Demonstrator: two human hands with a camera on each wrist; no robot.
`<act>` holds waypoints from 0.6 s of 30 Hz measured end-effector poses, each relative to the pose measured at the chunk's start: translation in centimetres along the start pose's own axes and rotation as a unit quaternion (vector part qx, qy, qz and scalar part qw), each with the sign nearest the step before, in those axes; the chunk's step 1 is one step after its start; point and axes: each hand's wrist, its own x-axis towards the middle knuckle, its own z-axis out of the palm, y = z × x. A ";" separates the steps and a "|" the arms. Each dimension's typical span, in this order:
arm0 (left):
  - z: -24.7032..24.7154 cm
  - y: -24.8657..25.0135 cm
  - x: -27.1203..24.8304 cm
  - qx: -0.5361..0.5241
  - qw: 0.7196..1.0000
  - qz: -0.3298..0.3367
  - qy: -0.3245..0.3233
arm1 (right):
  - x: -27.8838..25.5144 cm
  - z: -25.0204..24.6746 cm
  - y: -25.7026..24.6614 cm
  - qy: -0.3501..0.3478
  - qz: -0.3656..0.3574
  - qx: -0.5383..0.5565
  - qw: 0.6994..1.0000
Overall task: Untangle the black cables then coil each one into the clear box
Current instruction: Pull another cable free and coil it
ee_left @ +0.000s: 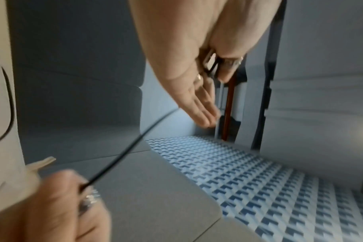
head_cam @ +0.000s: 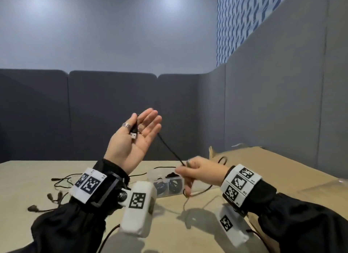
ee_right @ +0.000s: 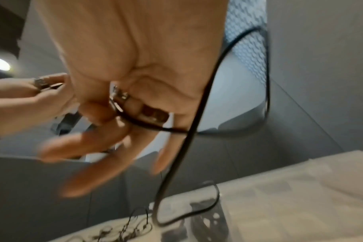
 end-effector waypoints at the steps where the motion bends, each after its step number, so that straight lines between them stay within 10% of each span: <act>1: -0.4 -0.5 0.5 -0.010 0.999 0.038 0.032 | -0.3 0.3 0.2 -0.039 0.034 0.004 0.999; 5: -2.7 -2.6 2.0 0.312 0.935 0.148 0.086 | -1.4 1.0 0.0 -0.105 0.084 -0.160 0.978; 9: -4.8 -2.5 2.2 0.777 0.617 0.115 -0.052 | -2.0 -1.6 -0.9 0.028 0.012 -0.238 0.971; 11: -5.0 -1.6 1.8 0.836 0.543 0.043 -0.071 | -2.0 -3.9 -0.9 0.142 -0.005 -0.323 0.936; 18: -1.5 0.1 -0.6 0.510 0.794 -0.228 -0.241 | -0.2 -5.4 -0.3 0.286 0.046 -0.517 0.805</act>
